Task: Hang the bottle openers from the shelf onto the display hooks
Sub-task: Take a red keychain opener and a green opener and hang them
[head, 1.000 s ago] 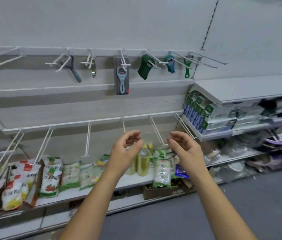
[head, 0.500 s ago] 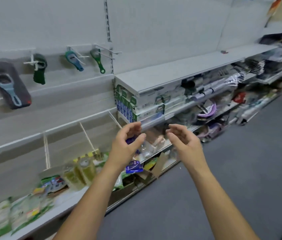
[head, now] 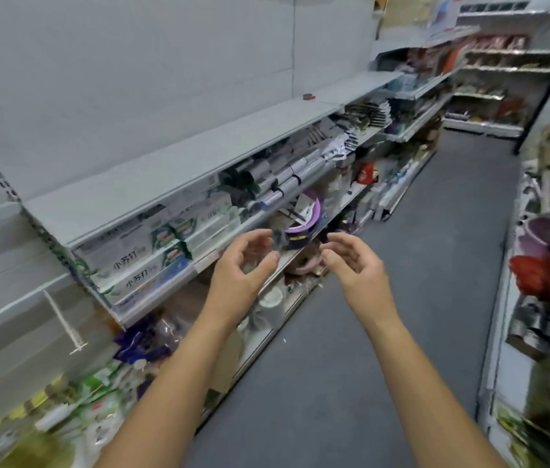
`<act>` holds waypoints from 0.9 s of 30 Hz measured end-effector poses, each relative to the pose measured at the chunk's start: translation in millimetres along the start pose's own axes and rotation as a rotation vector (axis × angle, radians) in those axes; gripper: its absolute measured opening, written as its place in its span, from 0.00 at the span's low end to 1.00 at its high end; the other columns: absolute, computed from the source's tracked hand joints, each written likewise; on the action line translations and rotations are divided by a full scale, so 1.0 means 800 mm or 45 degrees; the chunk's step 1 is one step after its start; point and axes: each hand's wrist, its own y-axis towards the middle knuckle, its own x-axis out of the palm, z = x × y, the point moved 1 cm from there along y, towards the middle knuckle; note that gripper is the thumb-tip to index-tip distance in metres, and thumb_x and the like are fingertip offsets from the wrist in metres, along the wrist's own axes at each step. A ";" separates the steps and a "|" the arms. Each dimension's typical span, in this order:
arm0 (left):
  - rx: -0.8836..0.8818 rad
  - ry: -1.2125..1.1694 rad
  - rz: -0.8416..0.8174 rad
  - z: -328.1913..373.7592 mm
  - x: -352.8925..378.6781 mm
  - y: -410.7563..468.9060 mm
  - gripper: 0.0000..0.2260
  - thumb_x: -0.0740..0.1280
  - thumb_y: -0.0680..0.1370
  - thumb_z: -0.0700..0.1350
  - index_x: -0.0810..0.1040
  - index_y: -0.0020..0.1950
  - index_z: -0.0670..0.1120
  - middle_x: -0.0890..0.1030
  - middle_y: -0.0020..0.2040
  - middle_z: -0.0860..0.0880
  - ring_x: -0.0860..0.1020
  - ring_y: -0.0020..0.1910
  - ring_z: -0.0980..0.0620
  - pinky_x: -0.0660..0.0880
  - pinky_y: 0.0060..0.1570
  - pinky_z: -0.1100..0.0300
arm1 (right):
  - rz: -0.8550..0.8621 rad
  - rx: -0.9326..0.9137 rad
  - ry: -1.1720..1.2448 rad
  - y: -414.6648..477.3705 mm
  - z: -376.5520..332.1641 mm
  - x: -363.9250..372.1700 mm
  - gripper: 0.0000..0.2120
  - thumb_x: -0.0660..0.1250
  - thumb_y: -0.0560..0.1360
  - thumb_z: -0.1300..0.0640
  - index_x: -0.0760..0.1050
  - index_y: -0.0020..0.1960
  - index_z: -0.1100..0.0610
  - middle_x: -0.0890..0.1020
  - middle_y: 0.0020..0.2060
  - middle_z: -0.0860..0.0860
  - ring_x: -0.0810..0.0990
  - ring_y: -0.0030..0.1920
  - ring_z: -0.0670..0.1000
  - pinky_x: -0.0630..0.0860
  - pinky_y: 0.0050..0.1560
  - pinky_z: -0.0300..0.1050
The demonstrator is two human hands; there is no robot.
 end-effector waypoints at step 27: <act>0.036 -0.060 -0.157 -0.153 0.352 0.659 0.17 0.70 0.75 0.51 0.79 0.62 0.51 0.82 0.58 0.54 0.80 0.58 0.58 0.76 0.62 0.59 | 0.182 0.004 -0.185 0.663 0.147 -0.218 0.11 0.71 0.77 0.60 0.79 0.57 0.50 0.85 0.50 0.49 0.83 0.51 0.44 0.78 0.56 0.39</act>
